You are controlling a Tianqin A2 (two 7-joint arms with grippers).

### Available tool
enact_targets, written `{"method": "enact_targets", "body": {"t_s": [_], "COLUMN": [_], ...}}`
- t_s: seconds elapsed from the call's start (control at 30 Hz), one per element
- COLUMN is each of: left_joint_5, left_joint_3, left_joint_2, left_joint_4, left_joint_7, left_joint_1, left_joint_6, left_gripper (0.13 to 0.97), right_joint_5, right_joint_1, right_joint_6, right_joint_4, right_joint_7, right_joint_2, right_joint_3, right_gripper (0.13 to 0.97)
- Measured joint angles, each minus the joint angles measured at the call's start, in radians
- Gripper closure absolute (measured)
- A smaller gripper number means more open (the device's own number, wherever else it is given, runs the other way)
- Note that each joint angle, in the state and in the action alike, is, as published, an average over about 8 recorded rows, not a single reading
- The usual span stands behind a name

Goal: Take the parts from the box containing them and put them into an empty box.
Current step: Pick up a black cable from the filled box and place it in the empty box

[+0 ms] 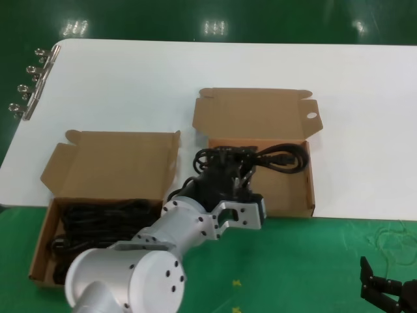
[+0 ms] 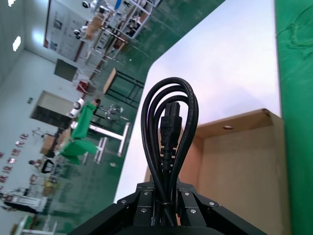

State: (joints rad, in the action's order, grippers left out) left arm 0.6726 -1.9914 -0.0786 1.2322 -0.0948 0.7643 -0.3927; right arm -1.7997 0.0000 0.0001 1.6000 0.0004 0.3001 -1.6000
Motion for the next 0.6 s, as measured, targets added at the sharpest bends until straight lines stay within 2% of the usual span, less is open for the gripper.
{"method": "enact_targets", "body": {"t_s": [0.1, 0.23, 0.4, 0.6], "left_joint_5": [0.036, 0.101, 0.198, 0.304], "left_joint_3": [-0.019, -0.062, -0.142, -0.261], "left_joint_2": [0.022, 0.032, 0.024, -0.002], "left_joint_4": [-0.06, -0.137, -0.225, -0.296], "left_joint_7": [-0.056, -0.124, -0.177, -0.175], "left_joint_1": [0.017, 0.043, 0.085, 0.13], "left_joint_6": [0.065, 0.152, 0.269, 0.376], "left_gripper": [0.886, 0.886, 0.882, 0.871], "right_joint_5": [0.0, 0.0, 0.0, 0.0], "right_joint_1": [0.0, 0.0, 0.0, 0.0], "right_joint_6": [0.0, 0.0, 0.0, 0.0], "right_joint_4": [0.0, 0.0, 0.0, 0.0], "right_joint_7": [0.0, 0.0, 0.0, 0.0], "right_joint_2": [0.0, 0.0, 0.0, 0.0], "right_joint_3": [0.0, 0.0, 0.0, 0.0], "right_gripper": [0.129, 0.129, 0.129, 0.129]}}
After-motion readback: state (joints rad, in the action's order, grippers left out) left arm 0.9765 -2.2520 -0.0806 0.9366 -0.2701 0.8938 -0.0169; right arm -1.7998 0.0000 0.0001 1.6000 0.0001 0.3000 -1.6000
